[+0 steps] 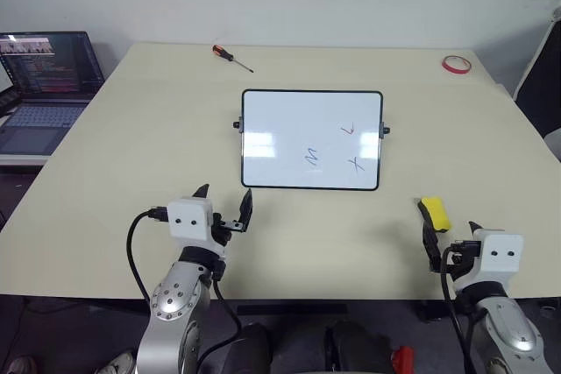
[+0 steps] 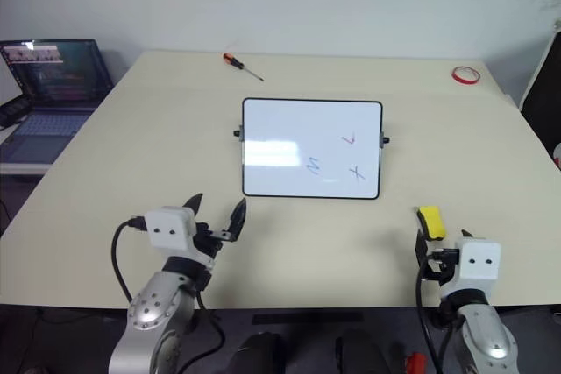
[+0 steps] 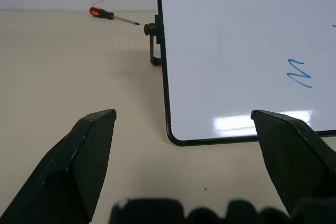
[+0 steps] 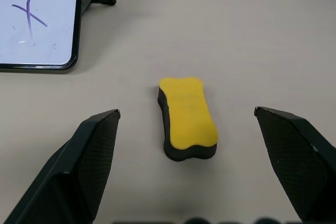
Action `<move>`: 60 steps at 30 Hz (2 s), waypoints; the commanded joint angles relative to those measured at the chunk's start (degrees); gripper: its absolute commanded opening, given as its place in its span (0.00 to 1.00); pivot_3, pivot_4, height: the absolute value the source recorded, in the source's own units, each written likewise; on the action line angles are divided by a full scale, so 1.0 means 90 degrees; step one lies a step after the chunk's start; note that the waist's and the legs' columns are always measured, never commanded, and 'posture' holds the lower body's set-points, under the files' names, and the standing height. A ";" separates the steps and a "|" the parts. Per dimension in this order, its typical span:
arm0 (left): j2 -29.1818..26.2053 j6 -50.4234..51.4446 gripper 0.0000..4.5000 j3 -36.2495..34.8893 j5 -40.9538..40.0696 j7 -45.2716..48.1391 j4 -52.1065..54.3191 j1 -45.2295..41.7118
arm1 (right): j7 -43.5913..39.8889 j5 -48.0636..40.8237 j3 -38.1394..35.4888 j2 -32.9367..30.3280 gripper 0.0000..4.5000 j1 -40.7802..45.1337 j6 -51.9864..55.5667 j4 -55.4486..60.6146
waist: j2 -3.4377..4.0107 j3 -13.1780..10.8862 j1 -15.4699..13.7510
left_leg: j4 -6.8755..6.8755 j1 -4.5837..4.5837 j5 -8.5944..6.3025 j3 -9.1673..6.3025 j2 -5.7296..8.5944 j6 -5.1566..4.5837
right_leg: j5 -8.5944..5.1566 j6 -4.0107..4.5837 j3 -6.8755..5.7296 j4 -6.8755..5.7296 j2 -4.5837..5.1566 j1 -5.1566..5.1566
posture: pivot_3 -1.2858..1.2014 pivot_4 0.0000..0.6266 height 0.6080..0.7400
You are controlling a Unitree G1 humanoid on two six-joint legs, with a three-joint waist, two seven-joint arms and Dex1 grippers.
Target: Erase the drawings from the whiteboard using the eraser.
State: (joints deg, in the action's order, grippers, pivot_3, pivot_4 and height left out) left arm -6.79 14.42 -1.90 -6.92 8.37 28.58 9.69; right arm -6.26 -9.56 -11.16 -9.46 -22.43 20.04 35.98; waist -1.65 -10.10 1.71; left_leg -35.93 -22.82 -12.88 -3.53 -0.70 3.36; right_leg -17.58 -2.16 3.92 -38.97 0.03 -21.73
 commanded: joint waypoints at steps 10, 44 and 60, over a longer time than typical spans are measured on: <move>-0.0156 -0.0215 1.00 -0.0126 -0.0115 0.0203 -0.0134 -0.0376 | 0.0087 0.0020 -0.0184 0.0042 1.00 0.0191 -0.0310 0.0035 | 0.0000 0.0000 0.0000 | 0.0001 0.0000 0.0000 -0.0001 0.0000 0.0000 | 0.0000 0.0000 -0.0001 0.0000 0.0000 0.0000 | 0.52 0.24 1.00; -0.0498 -0.1430 1.00 0.2407 -0.0644 0.6966 -0.5781 -0.5529 | 0.0444 -0.1595 -0.1445 -0.0534 1.00 0.2578 0.2821 -0.0138 | 0.0001 0.0001 0.0021 | -0.0003 -0.0003 0.0000 0.0013 0.0025 -0.0003 | 0.0007 -0.0003 -0.0016 -0.0002 -0.0021 -0.0003 | 0.52 0.24 1.00; -0.0613 -0.1425 1.00 0.2178 -0.0583 0.6674 -0.5525 -0.5387 | 0.0133 -0.1471 -0.0745 -0.0570 1.00 0.2088 0.2679 -0.0591 | 0.0002 0.0001 0.0022 | -0.0004 -0.0005 -0.0005 0.0013 0.0015 -0.0011 | 0.0007 -0.0003 -0.0015 -0.0003 -0.0019 -0.0006 | 0.52 0.24 1.00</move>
State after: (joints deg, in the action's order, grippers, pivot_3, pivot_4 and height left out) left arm -12.26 1.47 18.63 -12.09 68.64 -23.62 -38.69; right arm -4.68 -23.22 -17.88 -14.08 -3.54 45.44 29.97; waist -1.63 -10.08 1.91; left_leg -35.97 -22.86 -12.92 -3.42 -0.56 3.27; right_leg -17.52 -2.19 3.78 -39.00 -0.14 -21.78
